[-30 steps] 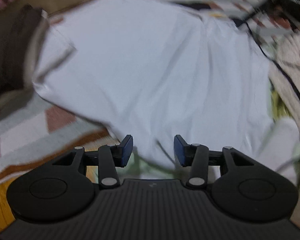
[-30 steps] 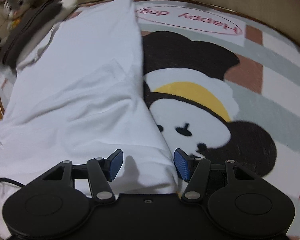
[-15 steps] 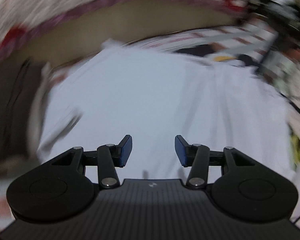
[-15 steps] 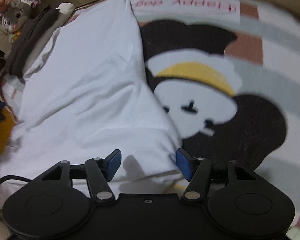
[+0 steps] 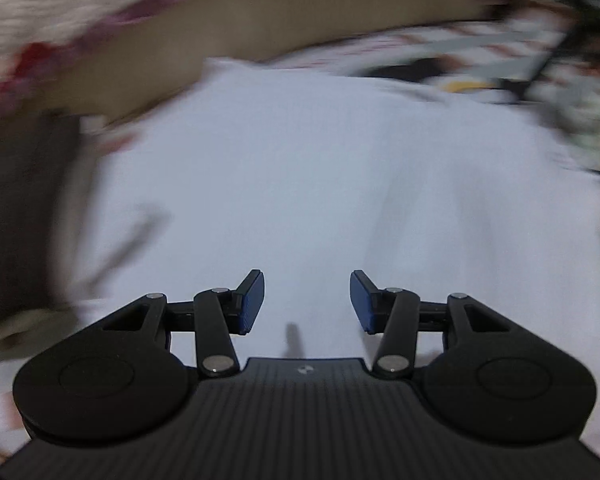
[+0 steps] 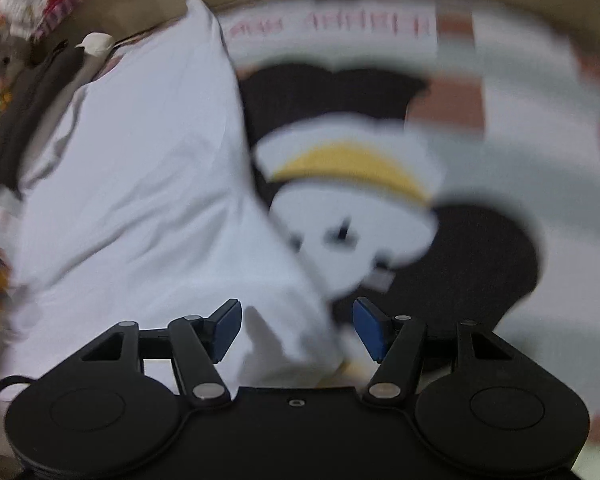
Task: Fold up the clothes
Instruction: 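Grasp the shirt corner beside the dark garment with the left gripper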
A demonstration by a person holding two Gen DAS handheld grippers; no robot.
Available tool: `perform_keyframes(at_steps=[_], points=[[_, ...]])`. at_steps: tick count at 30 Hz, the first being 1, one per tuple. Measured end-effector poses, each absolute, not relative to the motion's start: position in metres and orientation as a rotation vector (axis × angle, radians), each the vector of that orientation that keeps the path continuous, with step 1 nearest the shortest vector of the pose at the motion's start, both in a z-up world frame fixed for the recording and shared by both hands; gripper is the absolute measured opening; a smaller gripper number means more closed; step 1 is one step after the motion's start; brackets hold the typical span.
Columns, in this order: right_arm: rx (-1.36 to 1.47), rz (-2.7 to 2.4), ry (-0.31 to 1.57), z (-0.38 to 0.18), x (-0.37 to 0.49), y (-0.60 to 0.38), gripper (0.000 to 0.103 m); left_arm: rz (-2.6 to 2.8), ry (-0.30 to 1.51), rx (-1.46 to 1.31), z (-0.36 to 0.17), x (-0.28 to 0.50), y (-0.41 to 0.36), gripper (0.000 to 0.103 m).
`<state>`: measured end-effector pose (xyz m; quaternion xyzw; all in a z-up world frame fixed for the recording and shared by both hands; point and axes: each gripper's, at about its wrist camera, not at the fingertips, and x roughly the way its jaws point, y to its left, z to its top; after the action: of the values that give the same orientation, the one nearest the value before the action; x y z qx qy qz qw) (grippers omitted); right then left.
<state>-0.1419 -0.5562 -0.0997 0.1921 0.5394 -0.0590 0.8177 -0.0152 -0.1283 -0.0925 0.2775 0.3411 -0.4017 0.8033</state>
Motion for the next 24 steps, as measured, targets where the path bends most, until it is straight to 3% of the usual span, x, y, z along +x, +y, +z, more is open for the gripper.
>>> perform_keyframes(at_steps=[3, 9, 15, 19, 20, 22, 24], points=[[0.223, -0.075, 1.078, -0.071, -0.118, -0.533, 0.067, -0.696, 0.689, 0.580, -0.095, 0.019, -0.125, 0.047], [0.338, 0.181, 1.006, -0.022, -0.023, -0.491, 0.066, -0.605, 0.604, 0.652, -0.117, 0.083, -0.143, 0.057], [0.424, 0.266, 1.044, -0.008, 0.078, -0.446, 0.067, -0.431, 0.704, 0.659, -0.157, 0.146, -0.168, 0.057], [0.397, 0.272, 1.085, -0.020, 0.110, -0.436, 0.067, -0.395, 0.646, 0.774, -0.167, 0.163, -0.172, 0.057], [0.412, 0.269, 1.090, -0.023, 0.115, -0.437, 0.067, -0.408, 0.637, 0.789, -0.167, 0.163, -0.170, 0.053], [0.477, 0.256, 1.100, -0.034, 0.128, -0.444, 0.067, -0.465, 0.663, 0.766, -0.166, 0.164, -0.166, 0.004], [0.550, 0.235, 1.106, -0.044, 0.138, -0.451, 0.067, -0.500, 0.662, 0.698, -0.156, 0.158, -0.160, 0.003]])
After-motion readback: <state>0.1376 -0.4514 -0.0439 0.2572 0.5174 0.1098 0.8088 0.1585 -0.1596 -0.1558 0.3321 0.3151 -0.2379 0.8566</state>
